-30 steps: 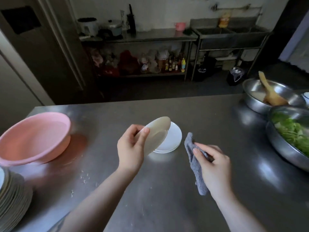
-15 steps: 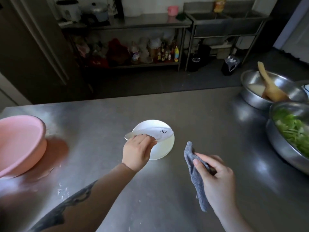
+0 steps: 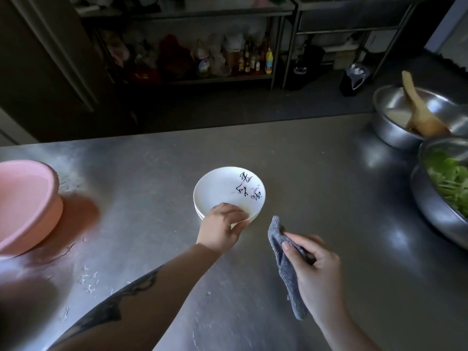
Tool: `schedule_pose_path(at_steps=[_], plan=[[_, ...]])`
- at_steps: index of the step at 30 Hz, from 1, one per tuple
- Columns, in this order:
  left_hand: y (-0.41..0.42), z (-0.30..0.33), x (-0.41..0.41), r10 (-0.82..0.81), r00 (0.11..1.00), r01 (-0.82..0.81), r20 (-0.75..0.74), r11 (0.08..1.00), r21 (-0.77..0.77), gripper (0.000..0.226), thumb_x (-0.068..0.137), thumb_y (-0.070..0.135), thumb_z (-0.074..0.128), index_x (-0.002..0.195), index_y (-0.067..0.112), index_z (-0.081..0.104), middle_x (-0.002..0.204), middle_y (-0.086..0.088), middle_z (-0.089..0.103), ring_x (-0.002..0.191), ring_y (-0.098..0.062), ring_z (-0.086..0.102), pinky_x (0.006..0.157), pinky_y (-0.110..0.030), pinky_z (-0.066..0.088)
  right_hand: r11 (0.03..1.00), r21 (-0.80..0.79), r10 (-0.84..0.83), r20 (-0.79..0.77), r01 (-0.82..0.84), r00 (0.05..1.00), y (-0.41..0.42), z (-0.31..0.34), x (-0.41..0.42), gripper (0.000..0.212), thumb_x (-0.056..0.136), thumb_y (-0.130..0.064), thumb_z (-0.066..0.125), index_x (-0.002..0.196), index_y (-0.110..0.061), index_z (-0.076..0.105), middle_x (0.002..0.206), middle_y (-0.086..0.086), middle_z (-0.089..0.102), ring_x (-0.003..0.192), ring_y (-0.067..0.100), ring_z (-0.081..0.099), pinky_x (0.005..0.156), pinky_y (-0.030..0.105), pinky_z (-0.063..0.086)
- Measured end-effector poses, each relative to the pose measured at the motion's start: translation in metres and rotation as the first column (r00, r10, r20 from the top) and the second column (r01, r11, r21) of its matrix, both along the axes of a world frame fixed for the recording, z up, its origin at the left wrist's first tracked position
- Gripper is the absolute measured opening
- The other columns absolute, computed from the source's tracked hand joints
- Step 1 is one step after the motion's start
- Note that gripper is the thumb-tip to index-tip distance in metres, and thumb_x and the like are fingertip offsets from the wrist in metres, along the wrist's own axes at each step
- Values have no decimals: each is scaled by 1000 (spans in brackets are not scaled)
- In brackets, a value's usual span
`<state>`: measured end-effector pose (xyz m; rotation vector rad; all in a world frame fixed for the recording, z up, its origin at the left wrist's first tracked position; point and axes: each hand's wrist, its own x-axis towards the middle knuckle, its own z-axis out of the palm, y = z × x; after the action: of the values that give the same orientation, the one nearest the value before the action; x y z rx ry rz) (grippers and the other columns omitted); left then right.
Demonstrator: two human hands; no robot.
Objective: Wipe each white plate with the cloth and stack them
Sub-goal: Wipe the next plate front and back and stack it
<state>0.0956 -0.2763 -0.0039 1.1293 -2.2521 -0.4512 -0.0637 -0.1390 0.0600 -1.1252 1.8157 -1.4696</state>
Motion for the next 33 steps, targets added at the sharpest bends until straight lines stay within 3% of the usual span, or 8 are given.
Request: schedule_pose_path(at_steps=[8,13,16,20,24,26,30,33], plan=[[13,4,0,151,988,-156,40,967,203,26,82,7,74,108,12,76,115,-4,71,112,-28,62,98,-36,46,998,32,49,-32,-47,998,4,-1,2,26,81,0,71,91,-23,75,89,-5,67,80,6,65,72,9,44],[71,37,39,351,931,-341,-97,934,106,22,81,8,77,101,17,77,114,3,71,104,-19,64,92,-37,49,981,23,195,-220,-195,956,5,4,19,19,77,-7,76,85,-24,75,87,-14,65,82,5,63,72,14,46],[125,50,94,562,809,-542,-173,827,150,19,85,9,73,98,22,76,110,12,70,100,-6,61,78,-30,51,948,17,307,-307,-317,901,5,8,41,19,75,-12,79,85,-27,74,88,-16,64,82,4,62,72,10,43],[200,65,168,741,657,-728,-135,671,140,20,84,4,74,97,19,77,106,12,69,96,-10,65,77,-29,51,874,-15,435,-419,-485,797,5,16,88,22,72,-13,81,85,-29,74,87,-16,64,83,6,62,75,18,45],[265,81,229,897,423,-882,-125,440,167,25,83,4,74,95,26,74,105,16,68,80,-5,61,67,-18,42,781,-22,554,-438,-624,708,17,20,148,21,72,-10,81,84,-25,74,86,-14,63,80,11,62,74,23,45],[287,85,256,933,324,-918,-157,350,186,26,84,3,72,96,27,73,105,13,69,85,-10,62,66,-22,43,743,-23,594,-438,-669,675,26,22,176,19,73,-10,81,83,-25,74,85,-15,62,78,11,62,71,24,45],[310,86,304,960,224,-947,-168,255,195,24,85,8,73,100,27,73,105,17,66,75,-11,63,64,-33,49,681,-30,642,-457,-732,615,39,23,232,19,73,-9,81,83,-24,75,85,-16,62,77,9,62,70,22,45],[319,82,345,956,224,-942,-190,263,210,25,85,11,72,100,31,72,105,20,66,83,-4,63,65,-31,49,682,-31,633,-476,-730,611,41,24,279,19,72,-10,81,83,-24,75,85,-16,62,77,8,62,70,21,45]])
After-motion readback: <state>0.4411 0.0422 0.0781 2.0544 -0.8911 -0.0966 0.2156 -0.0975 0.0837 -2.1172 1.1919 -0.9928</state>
